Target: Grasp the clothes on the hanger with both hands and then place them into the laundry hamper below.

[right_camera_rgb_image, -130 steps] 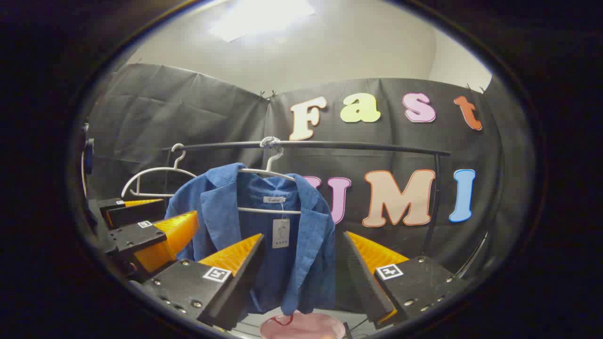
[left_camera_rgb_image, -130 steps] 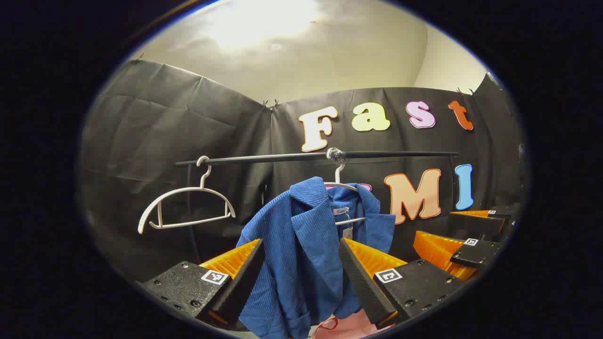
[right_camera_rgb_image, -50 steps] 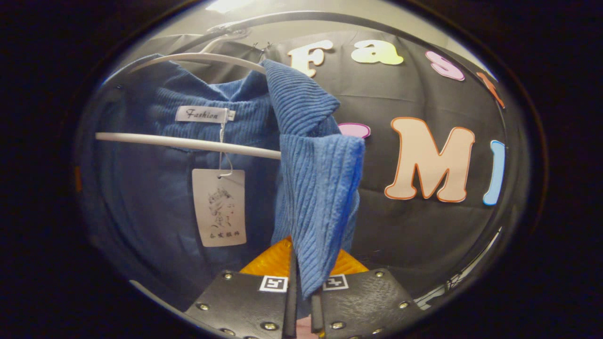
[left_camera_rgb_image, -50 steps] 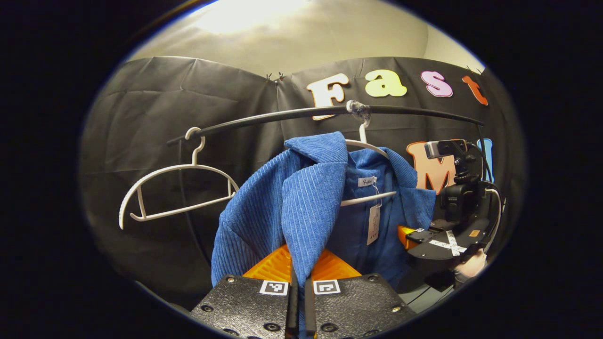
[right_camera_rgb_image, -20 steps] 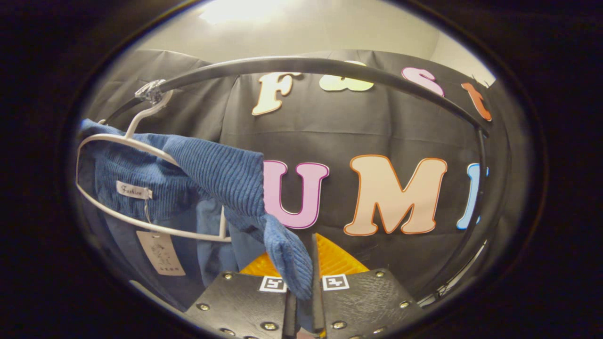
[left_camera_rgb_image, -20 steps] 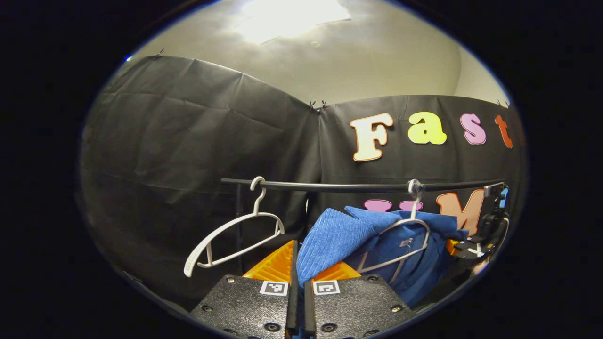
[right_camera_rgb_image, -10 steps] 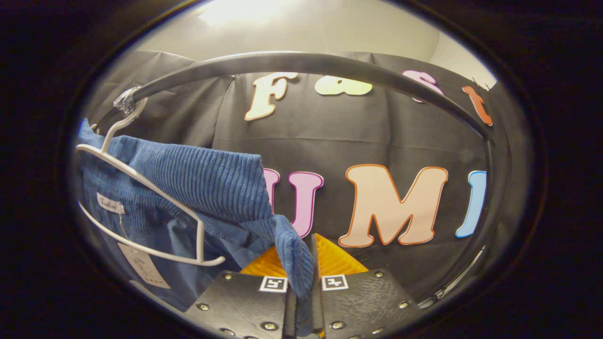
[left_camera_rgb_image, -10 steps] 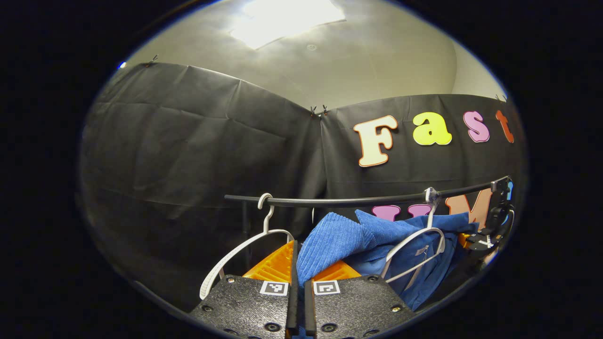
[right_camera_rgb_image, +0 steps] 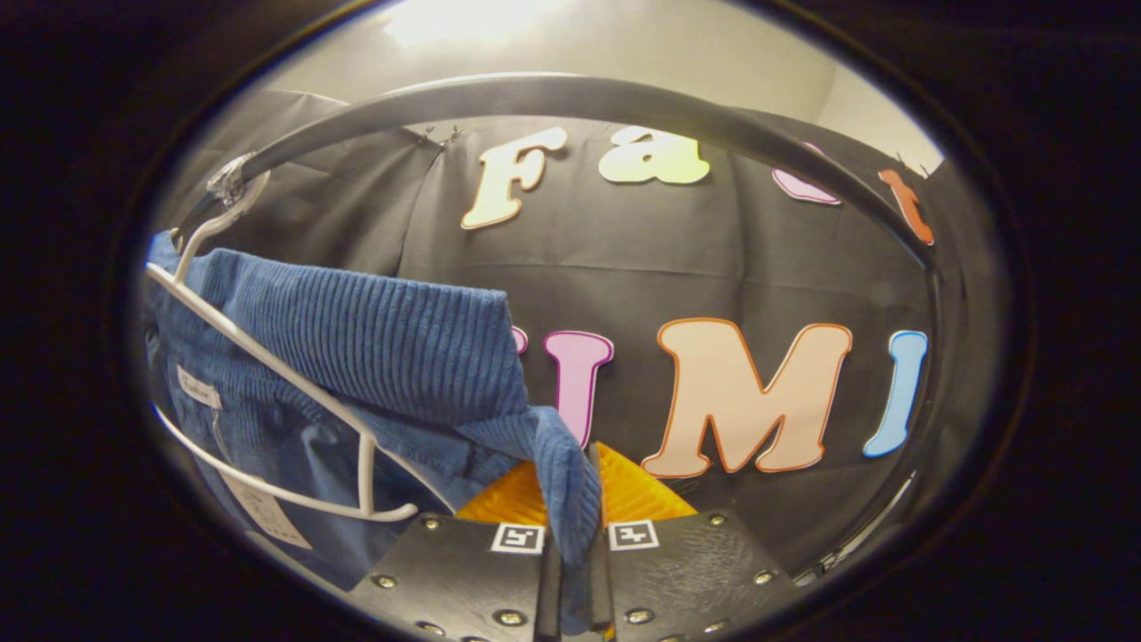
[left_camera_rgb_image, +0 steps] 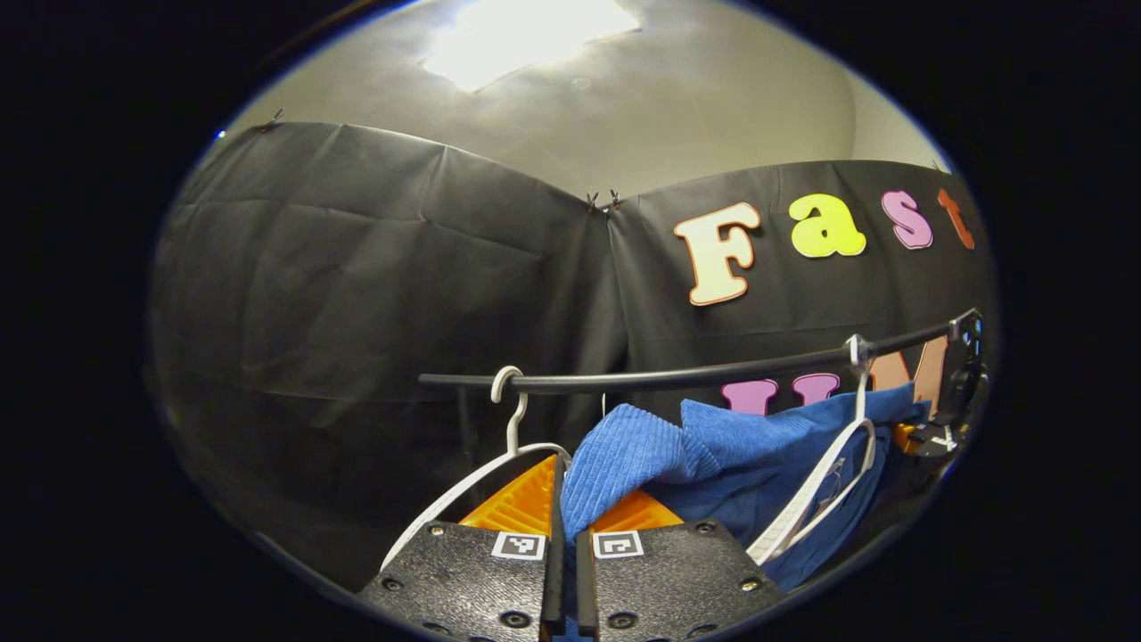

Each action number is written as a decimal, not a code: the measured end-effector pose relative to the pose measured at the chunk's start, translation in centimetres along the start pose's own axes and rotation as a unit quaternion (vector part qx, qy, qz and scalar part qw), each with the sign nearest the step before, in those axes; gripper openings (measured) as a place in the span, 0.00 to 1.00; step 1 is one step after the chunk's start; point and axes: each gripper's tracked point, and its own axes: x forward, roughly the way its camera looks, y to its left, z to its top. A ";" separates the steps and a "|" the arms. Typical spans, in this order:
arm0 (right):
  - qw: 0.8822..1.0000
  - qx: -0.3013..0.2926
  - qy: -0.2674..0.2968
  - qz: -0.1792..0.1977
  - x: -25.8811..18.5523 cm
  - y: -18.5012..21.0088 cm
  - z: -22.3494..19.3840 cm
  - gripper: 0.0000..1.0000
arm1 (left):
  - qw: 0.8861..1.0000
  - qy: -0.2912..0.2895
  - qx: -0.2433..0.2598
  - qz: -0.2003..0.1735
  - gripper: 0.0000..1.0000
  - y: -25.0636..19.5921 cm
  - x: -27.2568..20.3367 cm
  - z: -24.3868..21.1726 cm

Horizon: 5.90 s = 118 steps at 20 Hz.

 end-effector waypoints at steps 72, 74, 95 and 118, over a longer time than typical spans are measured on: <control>0.992 0.076 0.093 0.034 -18.9 -0.7 -2.5 0.13 | 0.897 0.077 -0.125 -0.418 0.06 -33.9 -10.7 -10.2; 0.991 0.076 0.104 0.028 -19.0 -1.2 -3.8 0.13 | 0.888 0.090 -0.137 -0.430 0.06 -34.6 -11.1 -11.5; 0.946 0.079 0.315 0.017 -23.3 1.0 -27.5 0.13 | 0.866 0.293 -0.069 -0.400 0.06 -35.4 -11.6 -33.4; 0.913 0.085 0.400 0.016 -26.0 2.4 -34.3 0.13 | 0.749 0.529 0.050 -0.396 0.59 -33.7 -22.8 -47.4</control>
